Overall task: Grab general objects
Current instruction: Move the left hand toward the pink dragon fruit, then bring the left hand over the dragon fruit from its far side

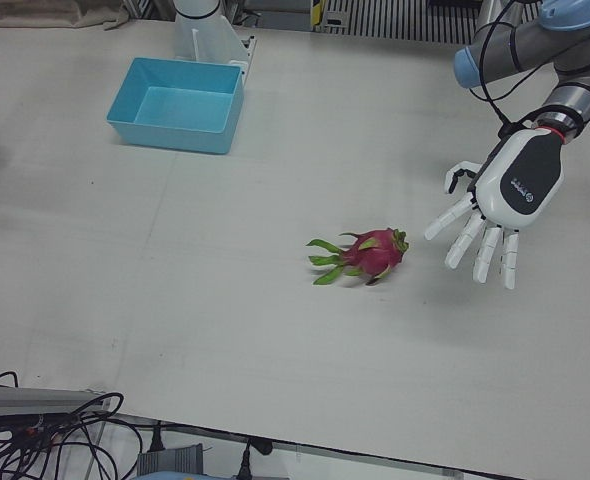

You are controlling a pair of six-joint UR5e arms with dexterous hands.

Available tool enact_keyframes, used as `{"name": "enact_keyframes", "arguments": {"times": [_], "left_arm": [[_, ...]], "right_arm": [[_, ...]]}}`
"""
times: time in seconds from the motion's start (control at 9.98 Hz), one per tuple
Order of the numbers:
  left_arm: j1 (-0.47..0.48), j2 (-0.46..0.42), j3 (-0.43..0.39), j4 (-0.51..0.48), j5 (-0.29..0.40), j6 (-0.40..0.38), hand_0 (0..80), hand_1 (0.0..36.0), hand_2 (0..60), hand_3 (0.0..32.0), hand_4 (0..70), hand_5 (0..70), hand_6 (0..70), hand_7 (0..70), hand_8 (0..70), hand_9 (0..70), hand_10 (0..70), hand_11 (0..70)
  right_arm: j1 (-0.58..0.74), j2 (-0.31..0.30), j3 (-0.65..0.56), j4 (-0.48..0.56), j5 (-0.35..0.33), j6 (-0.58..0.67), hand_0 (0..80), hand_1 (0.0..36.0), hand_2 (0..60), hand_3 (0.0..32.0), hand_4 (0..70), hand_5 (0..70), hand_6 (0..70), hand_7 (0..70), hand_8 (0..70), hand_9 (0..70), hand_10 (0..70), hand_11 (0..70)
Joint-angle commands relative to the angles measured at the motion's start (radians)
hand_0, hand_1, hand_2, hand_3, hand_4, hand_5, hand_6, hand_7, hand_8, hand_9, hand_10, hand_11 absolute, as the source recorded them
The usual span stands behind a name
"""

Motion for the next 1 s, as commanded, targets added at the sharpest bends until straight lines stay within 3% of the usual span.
{"name": "enact_keyframes", "arguments": {"times": [0.0, 0.1, 0.2, 0.3, 0.4, 0.5, 0.6, 0.7, 0.8, 0.9], "left_arm": [[0.196, -0.103, -0.025, 0.310, -0.010, 0.169, 43.5, 28.5, 60.0, 31.6, 0.0, 0.0, 0.0, 0.0, 0.0, 0.0, 0.0, 0.0], [0.221, -0.163, -0.040, 0.415, -0.007, 0.224, 38.4, 21.1, 60.0, 32.0, 0.0, 0.0, 0.0, 0.0, 0.0, 0.0, 0.0, 0.0], [0.214, -0.162, -0.106, 0.429, -0.004, 0.223, 35.2, 24.2, 60.0, 32.0, 0.0, 0.0, 0.0, 0.0, 0.0, 0.0, 0.0, 0.0], [0.219, -0.165, -0.127, 0.458, 0.000, 0.220, 35.9, 31.3, 60.0, 32.0, 0.0, 0.0, 0.0, 0.0, 0.0, 0.0, 0.0, 0.0], [0.220, -0.170, -0.128, 0.468, 0.000, 0.222, 51.7, 36.0, 60.0, 32.0, 0.0, 0.0, 0.0, 0.0, 0.0, 0.0, 0.0, 0.0], [0.220, -0.170, -0.119, 0.466, -0.001, 0.229, 57.7, 36.0, 60.0, 32.0, 0.0, 0.0, 0.0, 0.0, 0.0, 0.0, 0.0, 0.1], [0.219, -0.165, -0.096, 0.447, -0.001, 0.234, 43.6, 33.7, 60.0, 32.0, 0.0, 0.0, 0.0, 0.0, 0.0, 0.0, 0.0, 0.0], [0.220, -0.162, -0.071, 0.421, -0.001, 0.237, 17.2, 12.5, 52.3, 32.0, 0.0, 0.0, 0.0, 0.0, 0.0, 0.0, 0.0, 0.0], [0.222, -0.159, -0.053, 0.405, -0.001, 0.261, 17.2, 18.7, 60.0, 32.0, 0.0, 0.0, 0.0, 0.0, 0.0, 0.0, 0.0, 0.0], [0.222, -0.159, -0.039, 0.400, -0.001, 0.272, 33.8, 34.8, 60.0, 32.0, 0.0, 0.0, 0.0, 0.0, 0.0, 0.0, 0.0, 0.0]], "right_arm": [[0.000, 0.000, 0.000, 0.000, 0.001, 0.000, 0.0, 0.0, 0.0, 0.0, 0.0, 0.0, 0.0, 0.0, 0.0, 0.0, 0.0, 0.0], [0.000, 0.000, 0.000, 0.000, 0.001, 0.000, 0.0, 0.0, 0.0, 0.0, 0.0, 0.0, 0.0, 0.0, 0.0, 0.0, 0.0, 0.0], [0.000, 0.000, 0.000, 0.000, 0.001, 0.000, 0.0, 0.0, 0.0, 0.0, 0.0, 0.0, 0.0, 0.0, 0.0, 0.0, 0.0, 0.0], [0.000, 0.000, 0.000, 0.000, -0.001, 0.000, 0.0, 0.0, 0.0, 0.0, 0.0, 0.0, 0.0, 0.0, 0.0, 0.0, 0.0, 0.0], [0.000, 0.000, 0.000, 0.000, 0.001, 0.000, 0.0, 0.0, 0.0, 0.0, 0.0, 0.0, 0.0, 0.0, 0.0, 0.0, 0.0, 0.0], [0.000, 0.000, 0.000, 0.000, 0.001, 0.000, 0.0, 0.0, 0.0, 0.0, 0.0, 0.0, 0.0, 0.0, 0.0, 0.0, 0.0, 0.0], [0.000, 0.000, 0.000, 0.000, 0.001, 0.000, 0.0, 0.0, 0.0, 0.0, 0.0, 0.0, 0.0, 0.0, 0.0, 0.0, 0.0, 0.0], [0.000, 0.000, 0.000, 0.000, 0.001, 0.000, 0.0, 0.0, 0.0, 0.0, 0.0, 0.0, 0.0, 0.0, 0.0, 0.0, 0.0, 0.0], [0.000, 0.000, 0.000, 0.000, 0.001, 0.000, 0.0, 0.0, 0.0, 0.0, 0.0, 0.0, 0.0, 0.0, 0.0, 0.0, 0.0, 0.0], [0.000, 0.000, 0.000, 0.000, 0.001, 0.000, 0.0, 0.0, 0.0, 0.0, 0.0, 0.0, 0.0, 0.0, 0.0, 0.0, 0.0, 0.0]]}}
